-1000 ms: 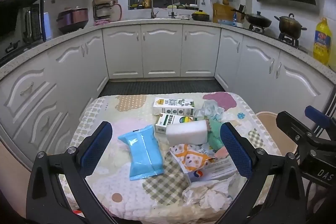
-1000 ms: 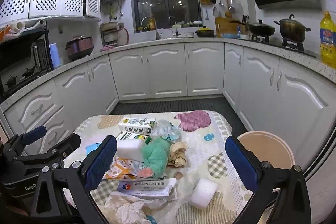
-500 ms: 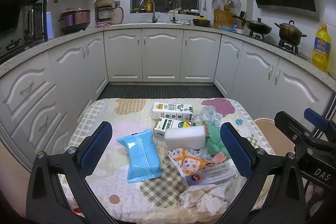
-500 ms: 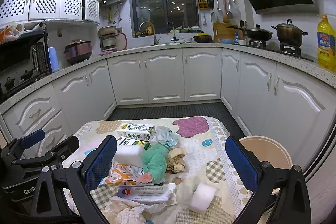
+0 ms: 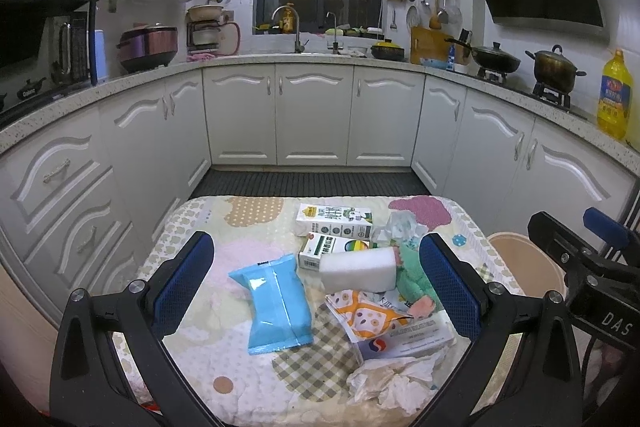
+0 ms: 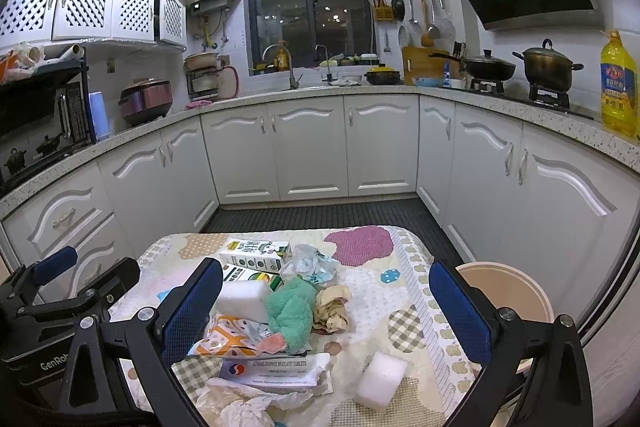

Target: Collect trash

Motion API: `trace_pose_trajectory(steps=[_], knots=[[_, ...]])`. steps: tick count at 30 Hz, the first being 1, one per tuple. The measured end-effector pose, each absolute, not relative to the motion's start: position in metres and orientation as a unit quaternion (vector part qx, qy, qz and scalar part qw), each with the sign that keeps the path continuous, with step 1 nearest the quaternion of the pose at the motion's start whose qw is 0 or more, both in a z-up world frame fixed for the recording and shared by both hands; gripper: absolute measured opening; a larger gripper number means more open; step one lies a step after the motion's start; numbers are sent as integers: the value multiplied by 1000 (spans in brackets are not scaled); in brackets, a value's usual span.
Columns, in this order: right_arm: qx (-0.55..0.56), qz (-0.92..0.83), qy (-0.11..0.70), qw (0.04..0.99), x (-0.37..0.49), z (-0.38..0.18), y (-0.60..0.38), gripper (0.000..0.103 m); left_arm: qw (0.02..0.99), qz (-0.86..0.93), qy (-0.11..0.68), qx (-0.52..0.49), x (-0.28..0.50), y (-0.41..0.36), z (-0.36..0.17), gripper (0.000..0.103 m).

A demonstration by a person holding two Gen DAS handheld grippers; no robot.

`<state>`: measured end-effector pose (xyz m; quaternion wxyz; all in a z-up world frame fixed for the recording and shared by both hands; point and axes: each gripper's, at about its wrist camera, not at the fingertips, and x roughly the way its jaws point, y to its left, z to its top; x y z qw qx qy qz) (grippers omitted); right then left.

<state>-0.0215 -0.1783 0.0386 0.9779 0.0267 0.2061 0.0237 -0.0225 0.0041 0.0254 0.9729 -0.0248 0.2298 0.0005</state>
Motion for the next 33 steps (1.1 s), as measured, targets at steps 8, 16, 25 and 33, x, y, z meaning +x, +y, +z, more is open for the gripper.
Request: trace_pose_trajectory(steps=[8, 16, 25, 33], knots=[[26, 23, 206, 978, -22, 39, -177, 102, 973, 0, 228, -30, -23, 5, 27, 102], [27, 22, 210, 977, -19, 38, -177, 102, 973, -2, 229, -35, -23, 8, 26, 102], [27, 21, 212, 977, -18, 37, -177, 102, 972, -3, 231, -36, -22, 8, 25, 102], [29, 18, 212, 977, -17, 34, -178, 102, 973, -3, 230, -35, -22, 9, 25, 102]])
